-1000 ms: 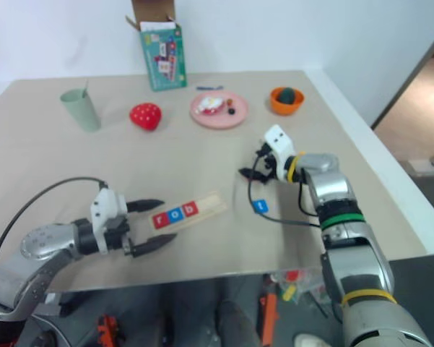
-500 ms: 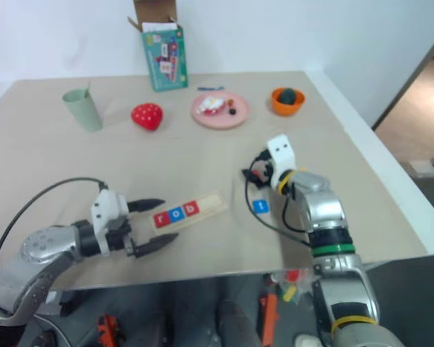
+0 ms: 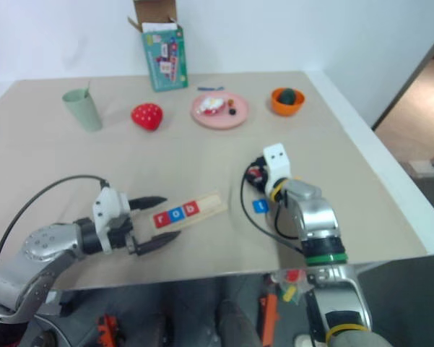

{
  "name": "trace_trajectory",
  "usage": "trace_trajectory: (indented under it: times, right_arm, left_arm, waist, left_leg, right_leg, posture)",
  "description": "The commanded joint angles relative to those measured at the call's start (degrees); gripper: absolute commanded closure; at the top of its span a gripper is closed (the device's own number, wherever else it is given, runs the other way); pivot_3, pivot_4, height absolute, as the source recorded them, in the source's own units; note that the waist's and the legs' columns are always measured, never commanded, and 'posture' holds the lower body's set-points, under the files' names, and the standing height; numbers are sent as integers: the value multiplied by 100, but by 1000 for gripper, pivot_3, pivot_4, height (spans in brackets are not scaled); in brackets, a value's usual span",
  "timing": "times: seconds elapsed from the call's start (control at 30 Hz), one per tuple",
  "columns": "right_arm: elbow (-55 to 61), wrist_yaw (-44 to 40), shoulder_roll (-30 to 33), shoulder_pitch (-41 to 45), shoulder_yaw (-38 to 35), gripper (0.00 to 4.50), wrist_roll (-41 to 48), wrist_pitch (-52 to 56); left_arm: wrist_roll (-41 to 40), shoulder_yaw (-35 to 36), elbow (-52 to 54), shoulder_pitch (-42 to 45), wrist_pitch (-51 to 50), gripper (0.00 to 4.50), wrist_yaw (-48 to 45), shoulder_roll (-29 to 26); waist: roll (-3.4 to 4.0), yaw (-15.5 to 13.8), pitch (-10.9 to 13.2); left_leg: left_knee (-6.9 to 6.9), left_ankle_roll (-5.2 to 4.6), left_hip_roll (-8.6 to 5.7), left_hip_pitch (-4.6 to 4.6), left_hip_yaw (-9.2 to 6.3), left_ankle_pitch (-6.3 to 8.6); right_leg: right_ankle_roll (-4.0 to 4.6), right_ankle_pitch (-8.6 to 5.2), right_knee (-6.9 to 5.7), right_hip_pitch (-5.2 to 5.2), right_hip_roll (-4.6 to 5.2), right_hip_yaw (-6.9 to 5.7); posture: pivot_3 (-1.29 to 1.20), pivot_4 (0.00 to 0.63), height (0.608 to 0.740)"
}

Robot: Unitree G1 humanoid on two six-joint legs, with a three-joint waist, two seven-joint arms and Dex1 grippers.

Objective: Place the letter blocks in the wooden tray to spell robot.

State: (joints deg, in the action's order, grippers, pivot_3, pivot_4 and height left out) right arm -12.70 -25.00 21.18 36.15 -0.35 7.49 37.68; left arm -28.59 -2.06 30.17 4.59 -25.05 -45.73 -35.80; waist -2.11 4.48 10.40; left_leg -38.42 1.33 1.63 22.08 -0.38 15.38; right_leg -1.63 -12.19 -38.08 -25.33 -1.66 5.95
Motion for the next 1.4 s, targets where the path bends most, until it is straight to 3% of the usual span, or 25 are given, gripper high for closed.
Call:
trace_trajectory:
  times: [0.03,0.53,0.8,1.33,1.4]
  right_arm:
    - [438,190,-64,-114,-141,3266,61,182]
    - [4570,1151,-649,-1172,-230,3266,548,2828]
    - [4634,1519,-852,-1665,-184,3266,518,2951]
    - [4109,1611,-1185,-1648,67,3266,572,2673]
    - [4084,1601,-1194,-1628,58,2231,590,2656]
  left_arm:
    - [52,-26,53,39,113,0,-66,-10]
    - [169,-76,32,-90,133,0,-205,-41]
    - [200,-123,28,-68,131,0,-260,-25]
    - [305,-123,64,-133,167,0,-292,-105]
    - [312,-121,68,-140,160,0,-291,-104]
  waist:
    - [0,0,0]
    - [3,-4,2]
    - [3,-1,2]
    - [3,-1,2]
    - [3,-1,2]
  left_leg:
    - [0,0,0,0,-1,0]
    - [3,0,3,5,-14,0]
    - [1,1,1,2,-7,-1]
    - [3,1,3,3,-9,0]
    - [3,1,3,3,-10,0]
  right_leg:
    - [0,0,0,0,0,-1]
    - [3,-7,0,-2,-2,-13]
    - [2,-5,0,-3,0,-9]
    - [4,-7,1,-3,-2,-10]
    - [4,-7,1,-4,-2,-11]
  posture:
    - [0,150,740]
    - [0,150,740]
    - [0,150,740]
    - [0,150,740]
    - [0,150,740]
